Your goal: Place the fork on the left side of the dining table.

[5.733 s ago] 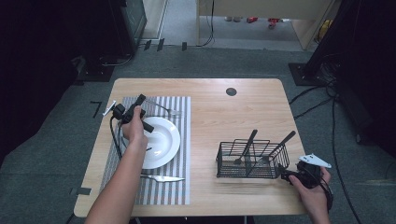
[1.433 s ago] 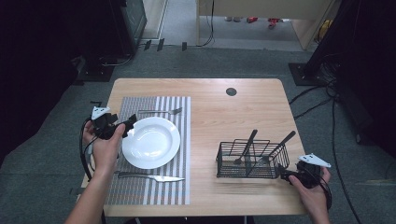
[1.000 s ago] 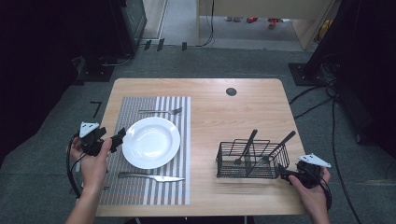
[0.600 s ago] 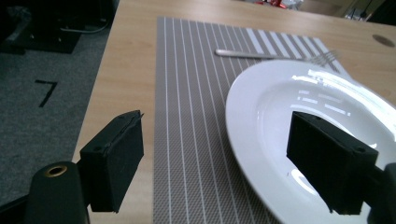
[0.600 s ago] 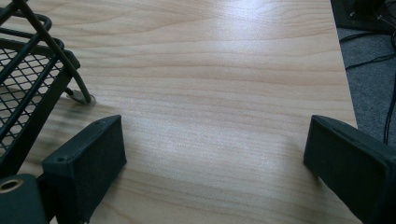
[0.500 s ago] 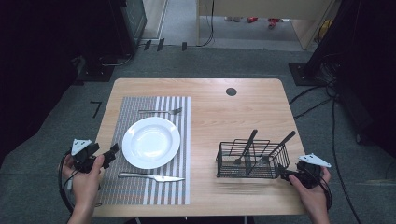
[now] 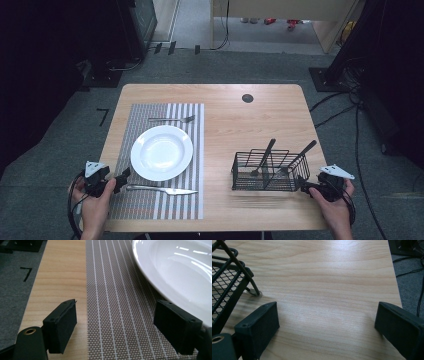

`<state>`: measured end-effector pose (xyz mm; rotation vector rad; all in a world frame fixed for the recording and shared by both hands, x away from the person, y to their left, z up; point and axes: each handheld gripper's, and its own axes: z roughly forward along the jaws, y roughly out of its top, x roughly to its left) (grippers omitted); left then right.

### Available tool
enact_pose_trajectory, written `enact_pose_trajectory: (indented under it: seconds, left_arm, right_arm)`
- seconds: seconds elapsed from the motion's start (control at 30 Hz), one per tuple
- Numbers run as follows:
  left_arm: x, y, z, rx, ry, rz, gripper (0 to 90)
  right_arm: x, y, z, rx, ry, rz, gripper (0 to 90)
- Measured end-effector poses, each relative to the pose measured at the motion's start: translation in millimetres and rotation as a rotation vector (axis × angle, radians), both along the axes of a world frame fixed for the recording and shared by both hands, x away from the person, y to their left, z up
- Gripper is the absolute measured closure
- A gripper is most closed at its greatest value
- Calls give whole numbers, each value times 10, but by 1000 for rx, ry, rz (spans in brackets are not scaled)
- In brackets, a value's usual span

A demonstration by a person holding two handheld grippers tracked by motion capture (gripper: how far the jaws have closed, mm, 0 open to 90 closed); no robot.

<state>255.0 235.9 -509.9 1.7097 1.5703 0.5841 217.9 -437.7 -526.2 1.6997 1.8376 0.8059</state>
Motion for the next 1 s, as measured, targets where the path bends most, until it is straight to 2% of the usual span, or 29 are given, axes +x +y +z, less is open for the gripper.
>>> enact_pose_trajectory:
  seconds: [0.07, 0.37, 0.47, 0.5, 0.53, 0.6, 1.0]
  left_arm:
    - [0, -16, -45, 13, 15, -2, 192]
    - [-2, -54, -68, 43, 17, -11, 190]
    - [7, -122, -73, 111, 25, -10, 190]
    - [7, -122, -73, 111, 25, -10, 189]
    - [10, -152, -75, 140, 31, -12, 185]
    - [10, -140, -74, 129, 30, -12, 183]
    - [11, -148, -74, 138, 32, -13, 182]
  right_arm:
    - [0, 0, 0, 0, 0, 0, 51]
    - [0, 0, 0, 0, 0, 0, 51]
    - [0, -1, 0, 0, 0, 0, 50]
    - [0, -1, 0, 0, 0, 0, 50]
    - [0, -1, 0, 0, 0, 0, 51]
    - [0, 0, 0, 0, 0, -1, 50]
    - [0, 0, 0, 0, 0, 0, 50]
